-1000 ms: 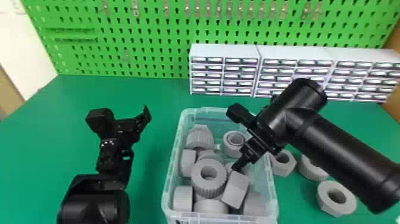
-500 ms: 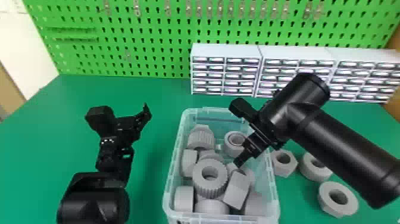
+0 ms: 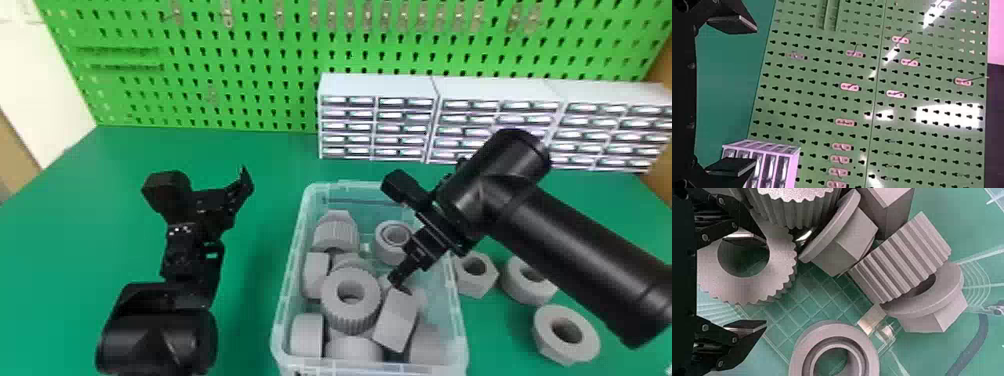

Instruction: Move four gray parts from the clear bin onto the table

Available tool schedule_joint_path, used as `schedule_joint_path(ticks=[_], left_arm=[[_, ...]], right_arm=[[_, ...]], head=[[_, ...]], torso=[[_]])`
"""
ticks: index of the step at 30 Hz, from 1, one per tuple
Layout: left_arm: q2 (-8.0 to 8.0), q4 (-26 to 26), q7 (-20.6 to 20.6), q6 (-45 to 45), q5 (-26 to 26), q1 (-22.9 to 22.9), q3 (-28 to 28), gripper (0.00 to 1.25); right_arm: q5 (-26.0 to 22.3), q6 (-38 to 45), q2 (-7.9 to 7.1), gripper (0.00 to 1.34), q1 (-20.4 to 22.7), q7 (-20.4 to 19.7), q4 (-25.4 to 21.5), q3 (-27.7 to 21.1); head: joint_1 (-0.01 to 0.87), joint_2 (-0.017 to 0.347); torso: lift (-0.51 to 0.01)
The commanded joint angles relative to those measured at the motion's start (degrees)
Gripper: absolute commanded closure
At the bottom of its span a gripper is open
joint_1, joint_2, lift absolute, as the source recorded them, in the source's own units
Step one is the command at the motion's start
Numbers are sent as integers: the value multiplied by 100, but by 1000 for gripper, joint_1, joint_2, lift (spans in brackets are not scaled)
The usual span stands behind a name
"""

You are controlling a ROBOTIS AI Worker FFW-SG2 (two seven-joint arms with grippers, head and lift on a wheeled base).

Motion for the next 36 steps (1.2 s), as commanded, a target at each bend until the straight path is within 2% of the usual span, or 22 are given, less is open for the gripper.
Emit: schedule_joint_path(ticks=[1,15,20,26,36], left_arm=[[0,9,0,0,-6,-27,-9,98],[0,18,0,0,-50,-106,-18,99],[18,18,0,-9,-50,-124,-18,98],[18,44,0,-9,-50,-150,-44,99],[27,70,0,-62,-24,-194,-44,98]], right_arm=[[-79,-103,-11,510,-73,5,44,109],[-176,-367,-46,493,-257,5,123,390],[-140,-446,-46,489,-292,5,141,355],[-44,-508,7,475,-371,5,141,382],[-378,-701,15,427,-442,5,229,839]], head=[[693,72],[693,72],[693,72],[693,72],[693,72]], torso=[[-52],[-52],[-52],[-52],[-52]])
